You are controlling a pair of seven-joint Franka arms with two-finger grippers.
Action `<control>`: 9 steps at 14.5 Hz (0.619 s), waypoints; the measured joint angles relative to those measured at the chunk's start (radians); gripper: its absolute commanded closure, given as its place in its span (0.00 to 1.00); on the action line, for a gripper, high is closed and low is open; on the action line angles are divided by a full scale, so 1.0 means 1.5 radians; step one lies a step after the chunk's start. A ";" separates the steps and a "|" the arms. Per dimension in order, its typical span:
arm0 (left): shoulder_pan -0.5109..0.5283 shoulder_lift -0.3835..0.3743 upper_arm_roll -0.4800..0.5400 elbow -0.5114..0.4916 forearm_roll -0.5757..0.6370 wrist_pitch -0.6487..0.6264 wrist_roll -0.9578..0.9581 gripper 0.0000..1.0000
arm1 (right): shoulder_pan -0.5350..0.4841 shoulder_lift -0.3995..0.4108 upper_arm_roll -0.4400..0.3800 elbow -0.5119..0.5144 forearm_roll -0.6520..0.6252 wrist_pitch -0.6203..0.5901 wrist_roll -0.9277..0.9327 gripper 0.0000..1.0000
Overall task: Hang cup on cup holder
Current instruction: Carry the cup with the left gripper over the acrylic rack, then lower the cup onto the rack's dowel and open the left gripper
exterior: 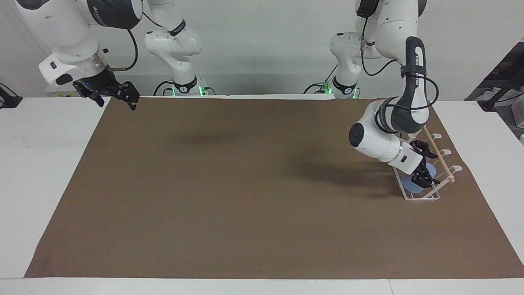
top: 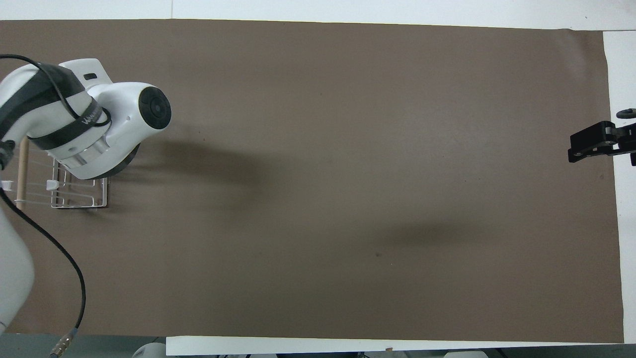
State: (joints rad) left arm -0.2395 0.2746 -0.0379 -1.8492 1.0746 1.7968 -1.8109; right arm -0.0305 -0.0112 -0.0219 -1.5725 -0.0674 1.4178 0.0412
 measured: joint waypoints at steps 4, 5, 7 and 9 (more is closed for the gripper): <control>0.004 -0.037 0.001 0.074 -0.113 0.001 0.126 0.00 | 0.000 0.000 0.000 0.000 0.000 0.000 0.000 0.01; 0.007 -0.038 0.001 0.099 -0.149 0.000 0.161 0.00 | 0.000 0.000 0.000 0.000 0.000 0.000 0.000 0.01; 0.019 -0.038 0.003 0.141 -0.216 -0.002 0.242 0.00 | 0.000 0.000 0.000 0.000 0.000 0.000 0.000 0.01; 0.038 -0.039 0.006 0.168 -0.293 -0.002 0.326 0.00 | 0.000 0.000 0.000 0.000 0.000 0.000 0.000 0.01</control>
State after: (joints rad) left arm -0.1824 0.2157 -0.0295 -1.5972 0.6346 1.7938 -1.3212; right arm -0.0305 -0.0112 -0.0219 -1.5725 -0.0674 1.4178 0.0412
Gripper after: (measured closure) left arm 0.000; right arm 0.004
